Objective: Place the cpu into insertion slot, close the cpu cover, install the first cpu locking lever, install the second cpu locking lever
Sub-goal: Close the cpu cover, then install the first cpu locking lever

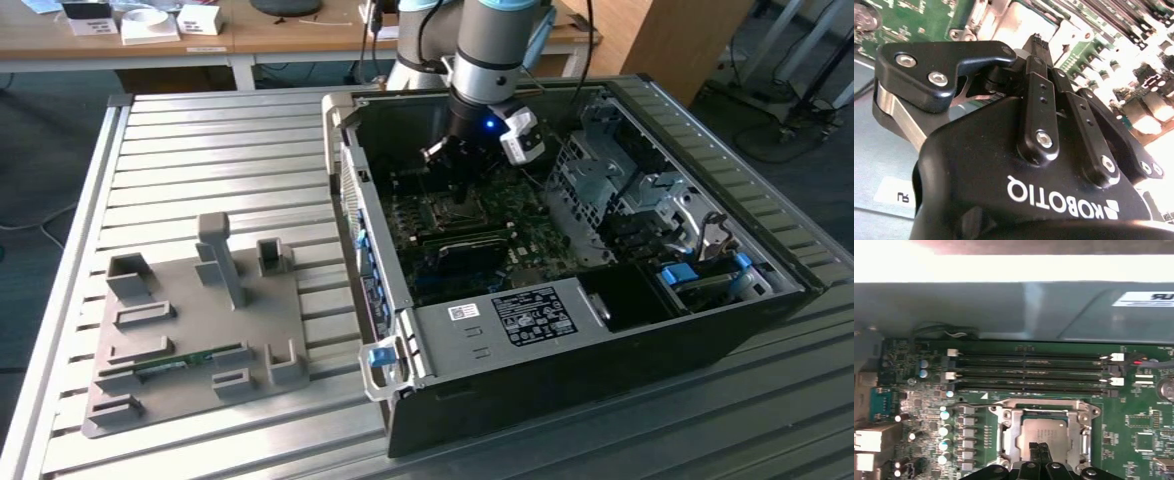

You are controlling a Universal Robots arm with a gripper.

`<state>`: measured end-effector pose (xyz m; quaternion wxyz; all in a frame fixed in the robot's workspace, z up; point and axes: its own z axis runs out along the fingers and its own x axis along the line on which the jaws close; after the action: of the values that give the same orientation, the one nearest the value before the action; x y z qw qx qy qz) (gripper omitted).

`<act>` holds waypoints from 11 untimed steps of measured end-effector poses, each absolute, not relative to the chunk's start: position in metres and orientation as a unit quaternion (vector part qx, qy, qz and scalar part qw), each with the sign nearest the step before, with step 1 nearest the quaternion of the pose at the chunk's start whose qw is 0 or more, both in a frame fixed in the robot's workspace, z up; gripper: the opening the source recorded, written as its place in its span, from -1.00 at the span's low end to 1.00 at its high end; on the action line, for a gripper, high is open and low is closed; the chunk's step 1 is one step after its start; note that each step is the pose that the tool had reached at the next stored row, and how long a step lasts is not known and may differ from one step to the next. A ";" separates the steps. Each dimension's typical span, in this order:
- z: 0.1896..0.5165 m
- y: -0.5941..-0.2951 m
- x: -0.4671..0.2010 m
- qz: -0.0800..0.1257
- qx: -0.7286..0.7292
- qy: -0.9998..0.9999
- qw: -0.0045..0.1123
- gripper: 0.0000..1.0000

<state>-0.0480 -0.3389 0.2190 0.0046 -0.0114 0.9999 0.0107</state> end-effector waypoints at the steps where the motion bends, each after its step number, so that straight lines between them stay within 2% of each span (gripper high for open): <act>1: 0.219 -0.339 -0.047 0.011 -0.011 1.000 0.005 -0.79; 11: 0.221 -0.339 -0.045 0.011 -0.011 1.000 0.005 -0.79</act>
<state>-0.0452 -0.3389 0.2208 0.0054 -0.0114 0.9999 0.0106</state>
